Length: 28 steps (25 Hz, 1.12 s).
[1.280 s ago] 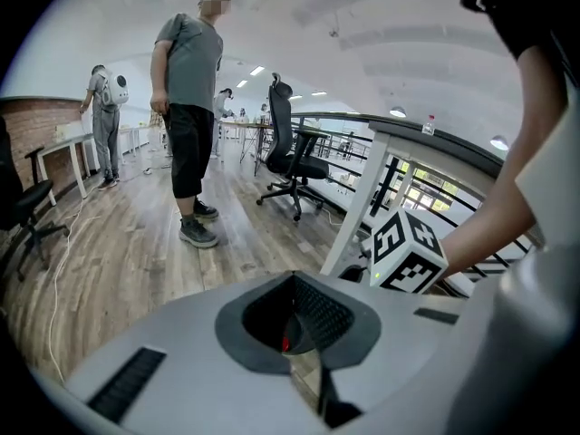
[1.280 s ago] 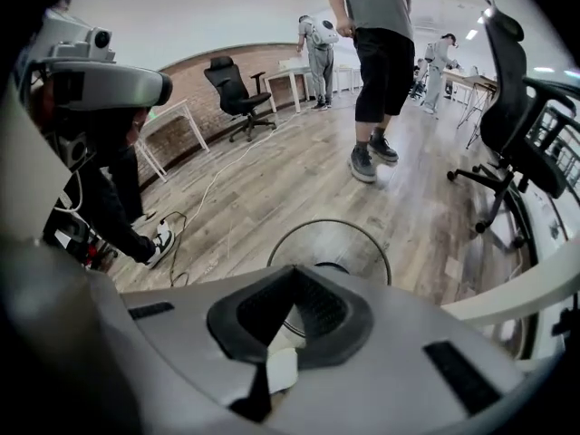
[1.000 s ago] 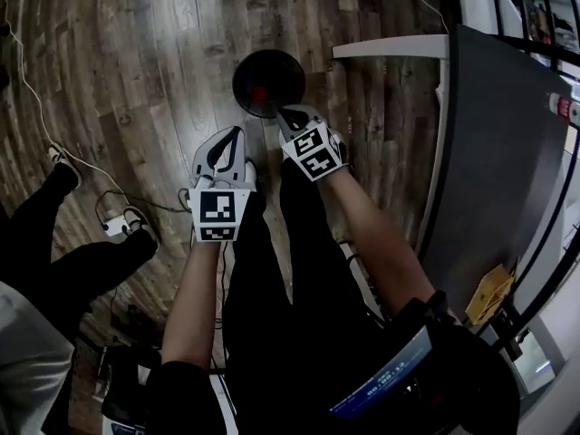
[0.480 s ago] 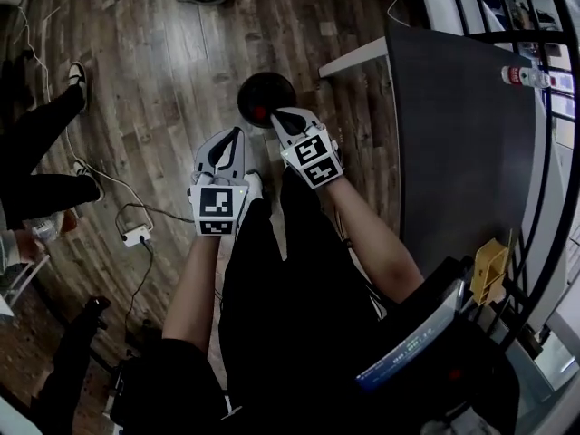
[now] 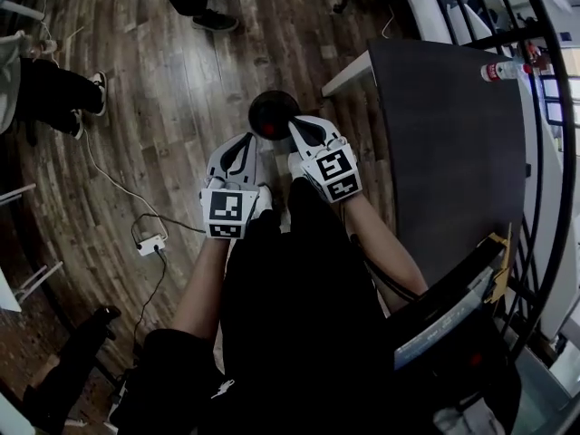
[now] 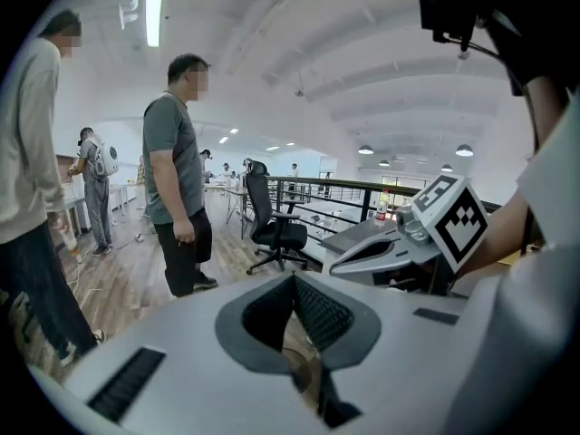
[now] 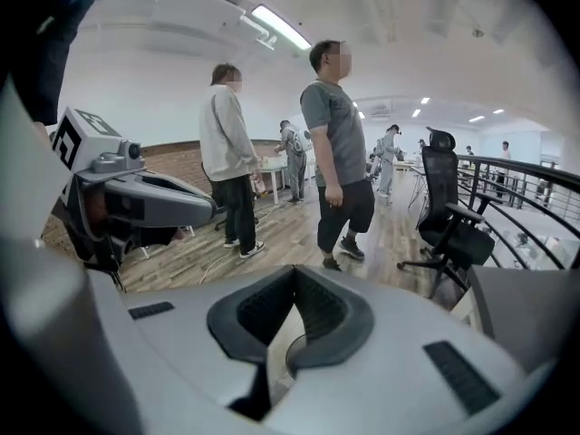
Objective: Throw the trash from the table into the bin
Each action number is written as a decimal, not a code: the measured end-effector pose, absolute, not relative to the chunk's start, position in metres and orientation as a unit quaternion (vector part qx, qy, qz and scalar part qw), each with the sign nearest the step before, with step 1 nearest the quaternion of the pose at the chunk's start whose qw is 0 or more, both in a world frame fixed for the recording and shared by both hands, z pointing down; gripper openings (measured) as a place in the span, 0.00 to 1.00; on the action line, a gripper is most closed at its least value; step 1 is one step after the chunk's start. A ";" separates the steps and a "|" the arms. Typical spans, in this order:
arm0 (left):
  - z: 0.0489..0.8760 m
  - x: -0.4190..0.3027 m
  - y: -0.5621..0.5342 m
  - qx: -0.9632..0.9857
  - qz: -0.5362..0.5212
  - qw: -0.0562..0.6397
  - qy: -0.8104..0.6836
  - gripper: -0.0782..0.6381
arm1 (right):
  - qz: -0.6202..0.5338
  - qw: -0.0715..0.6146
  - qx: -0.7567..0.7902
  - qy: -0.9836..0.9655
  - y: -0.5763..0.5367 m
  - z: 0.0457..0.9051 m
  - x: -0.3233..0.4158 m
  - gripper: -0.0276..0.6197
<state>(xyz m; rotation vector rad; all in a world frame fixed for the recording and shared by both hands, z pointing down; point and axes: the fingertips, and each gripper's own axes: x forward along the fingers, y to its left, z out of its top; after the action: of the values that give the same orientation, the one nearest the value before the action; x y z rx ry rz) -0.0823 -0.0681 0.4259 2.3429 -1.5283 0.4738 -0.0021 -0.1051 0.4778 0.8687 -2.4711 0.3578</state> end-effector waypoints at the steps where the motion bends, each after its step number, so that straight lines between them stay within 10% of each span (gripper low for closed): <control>1: 0.418 -0.081 -0.065 0.817 0.161 0.148 -0.533 0.12 | 0.128 0.241 0.321 -0.907 -0.102 0.469 0.001 0.06; 28: 0.306 -0.105 -0.030 0.836 0.105 0.067 -0.535 0.12 | 0.066 0.111 0.387 -0.913 -0.063 0.306 0.035 0.06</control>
<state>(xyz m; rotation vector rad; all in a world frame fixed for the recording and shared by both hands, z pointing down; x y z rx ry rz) -0.1053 -0.0296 0.3062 2.5190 -1.6127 0.3172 0.0351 -0.0633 0.3055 1.1362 -2.6814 0.1933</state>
